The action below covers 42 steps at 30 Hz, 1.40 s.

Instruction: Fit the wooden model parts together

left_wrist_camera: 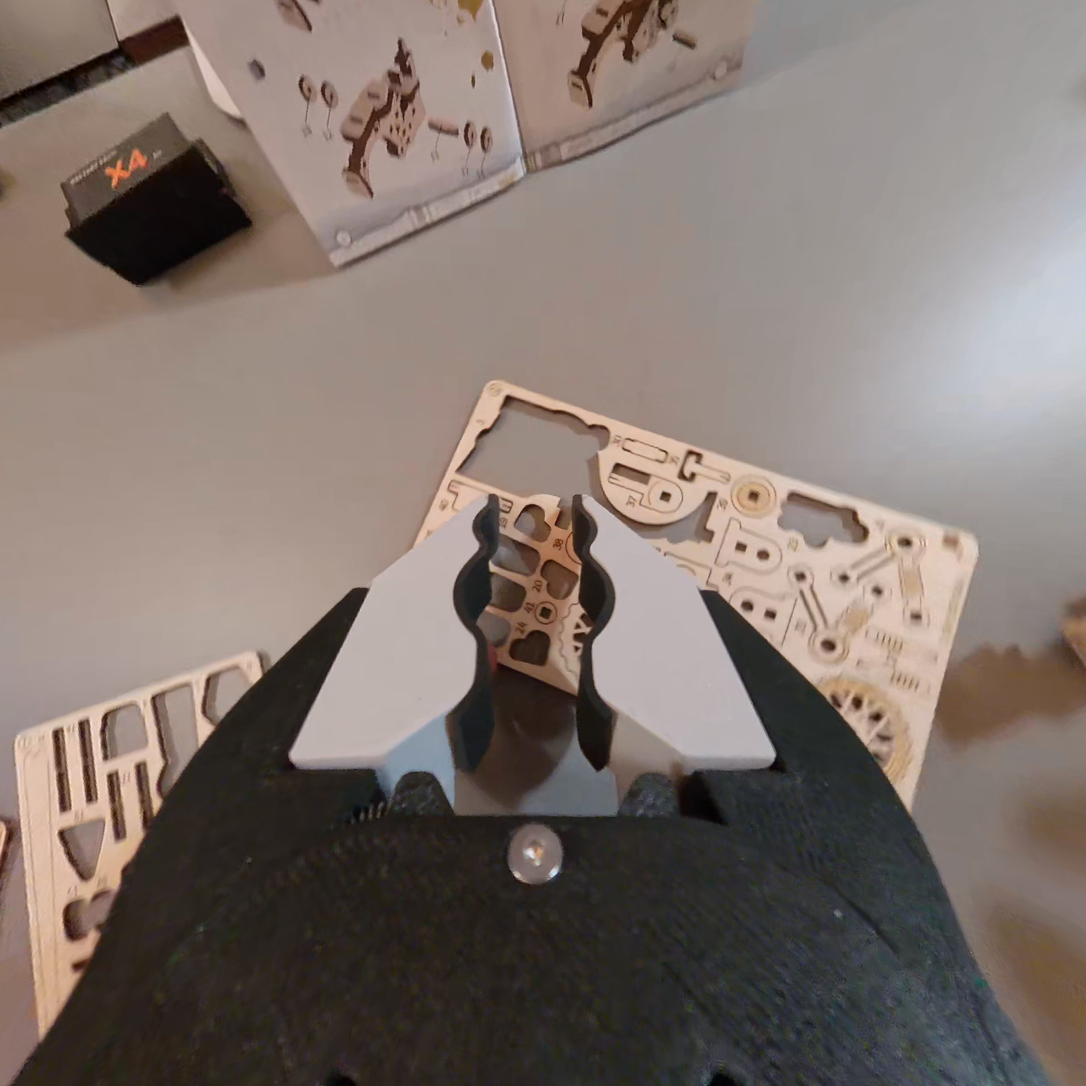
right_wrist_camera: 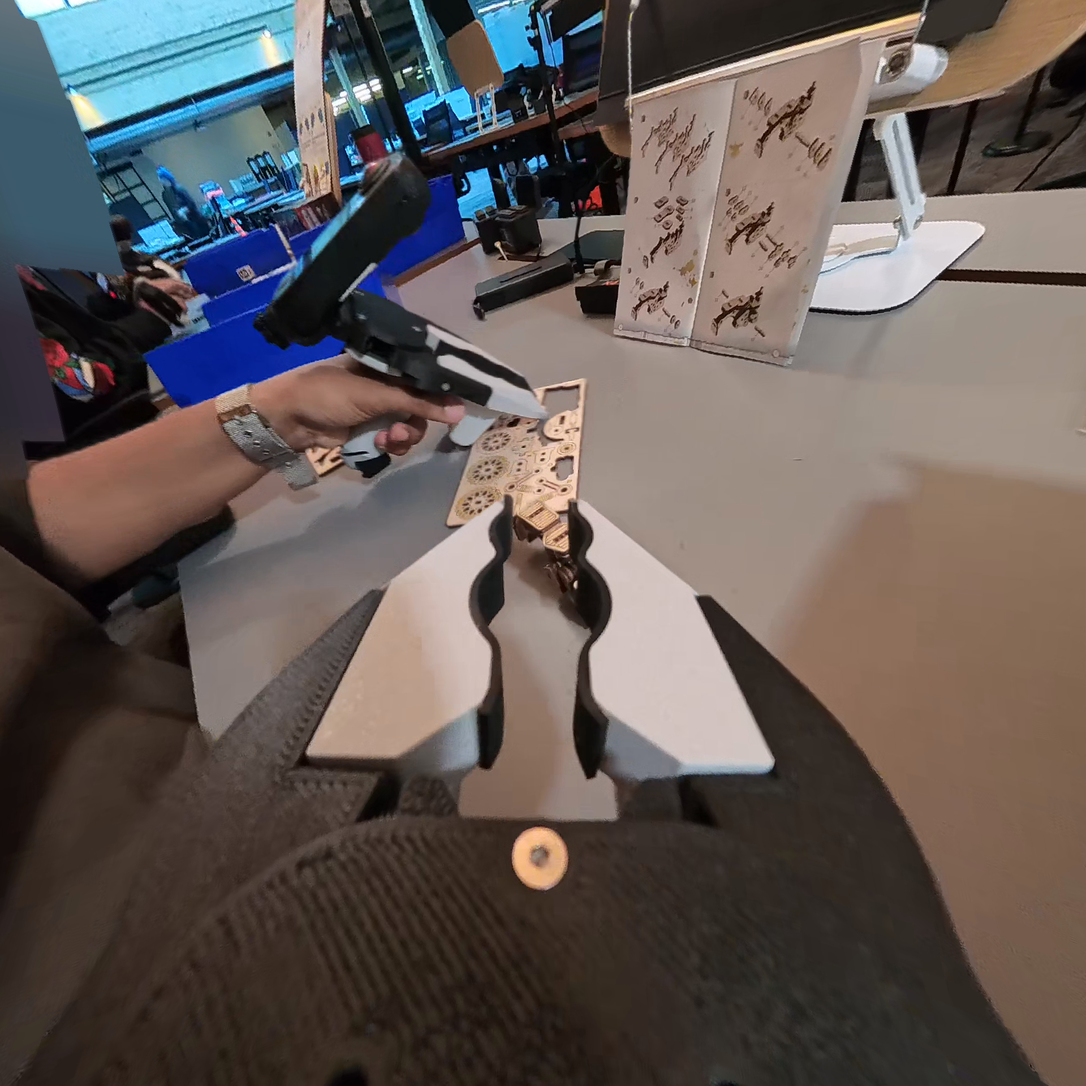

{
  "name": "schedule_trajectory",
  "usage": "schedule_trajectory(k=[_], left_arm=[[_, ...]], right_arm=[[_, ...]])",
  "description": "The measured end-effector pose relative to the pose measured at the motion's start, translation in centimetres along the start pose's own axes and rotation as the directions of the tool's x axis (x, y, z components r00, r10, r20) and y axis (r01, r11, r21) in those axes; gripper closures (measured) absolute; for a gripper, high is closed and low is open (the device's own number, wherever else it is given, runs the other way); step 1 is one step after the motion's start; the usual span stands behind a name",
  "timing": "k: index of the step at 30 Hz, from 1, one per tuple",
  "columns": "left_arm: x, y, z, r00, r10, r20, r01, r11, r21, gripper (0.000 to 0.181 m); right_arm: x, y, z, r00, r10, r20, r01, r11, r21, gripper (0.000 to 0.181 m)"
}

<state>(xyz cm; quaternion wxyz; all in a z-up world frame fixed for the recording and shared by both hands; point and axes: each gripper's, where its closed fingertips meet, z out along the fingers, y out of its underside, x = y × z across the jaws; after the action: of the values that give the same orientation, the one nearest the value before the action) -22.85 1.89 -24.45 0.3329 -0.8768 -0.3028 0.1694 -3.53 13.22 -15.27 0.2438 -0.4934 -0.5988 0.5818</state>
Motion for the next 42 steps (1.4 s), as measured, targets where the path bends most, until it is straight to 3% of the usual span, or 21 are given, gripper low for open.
schedule_trajectory(k=[9,14,18,25,34,35,42], left_arm=[[0.4,4.4,-4.2,0.998,0.051,-0.034,-0.051,0.999,0.007,0.166],[2.2,4.6,-6.1,0.98,0.124,-0.155,-0.109,0.989,0.1,0.147],[4.7,4.9,-7.4,0.918,0.246,-0.311,-0.205,0.966,0.157,0.113],[4.1,6.0,-6.4,0.923,0.267,-0.277,-0.247,0.963,0.104,0.11],[4.5,7.9,-8.0,0.858,0.31,-0.409,-0.306,0.949,0.076,0.139],[4.5,8.4,-8.4,0.841,0.314,-0.441,-0.318,0.946,0.067,0.148],[5.1,11.8,-11.7,0.698,0.299,-0.651,-0.376,0.926,0.022,0.161]], right_arm=[[-2.1,0.8,1.3,0.984,-0.181,-0.003,0.181,0.983,-0.035,0.167],[-3.4,1.0,1.5,0.977,-0.213,0.016,0.213,0.976,-0.032,0.168],[-3.7,0.9,1.2,0.974,-0.225,0.021,0.226,0.974,-0.025,0.168],[-4.5,0.6,0.7,0.974,-0.223,0.051,0.223,0.975,-0.005,0.168],[-5.3,1.1,1.0,0.96,-0.273,0.06,0.275,0.961,-0.022,0.169],[-5.3,1.1,1.0,0.959,-0.279,0.058,0.281,0.959,-0.025,0.169],[-6.1,2.0,1.4,0.943,-0.322,0.081,0.327,0.944,-0.055,0.167]])
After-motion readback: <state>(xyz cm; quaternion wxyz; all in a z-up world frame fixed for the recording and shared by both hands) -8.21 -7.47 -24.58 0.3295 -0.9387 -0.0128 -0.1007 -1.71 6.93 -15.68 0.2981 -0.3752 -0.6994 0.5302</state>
